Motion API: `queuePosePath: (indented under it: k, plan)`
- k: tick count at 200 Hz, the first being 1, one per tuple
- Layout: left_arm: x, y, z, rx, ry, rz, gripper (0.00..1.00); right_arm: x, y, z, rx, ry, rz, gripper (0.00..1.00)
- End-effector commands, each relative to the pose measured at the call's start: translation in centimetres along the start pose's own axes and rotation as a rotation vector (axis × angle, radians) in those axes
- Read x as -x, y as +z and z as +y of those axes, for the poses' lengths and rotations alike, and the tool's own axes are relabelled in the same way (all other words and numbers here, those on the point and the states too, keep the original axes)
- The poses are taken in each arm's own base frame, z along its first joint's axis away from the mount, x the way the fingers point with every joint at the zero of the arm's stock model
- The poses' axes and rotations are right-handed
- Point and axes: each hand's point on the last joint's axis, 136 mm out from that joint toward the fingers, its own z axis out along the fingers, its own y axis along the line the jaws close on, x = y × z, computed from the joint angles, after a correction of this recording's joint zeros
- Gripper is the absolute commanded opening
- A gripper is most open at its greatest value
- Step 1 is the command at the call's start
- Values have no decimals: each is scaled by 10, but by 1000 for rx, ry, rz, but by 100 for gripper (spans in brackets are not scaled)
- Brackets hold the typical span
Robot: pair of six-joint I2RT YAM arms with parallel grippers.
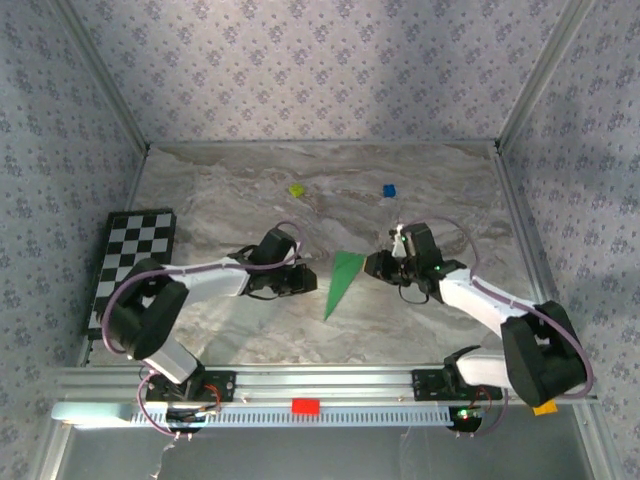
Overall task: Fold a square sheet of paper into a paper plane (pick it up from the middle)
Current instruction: Turn over a paper plane at the center of the table.
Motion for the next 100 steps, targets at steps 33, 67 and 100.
queuePosePath:
  k: [33, 67, 100]
  plan:
    - [12, 15, -25, -117, -29, 28, 24, -16, 0, -15, -31, 51, 17, 27]
    - [14, 17, -33, -148, -15, 42, 25, -20, 5, -14, -18, 54, 32, 27]
    - [12, 25, -30, -146, -26, 64, 25, -23, 8, -15, -24, 54, 45, 27]
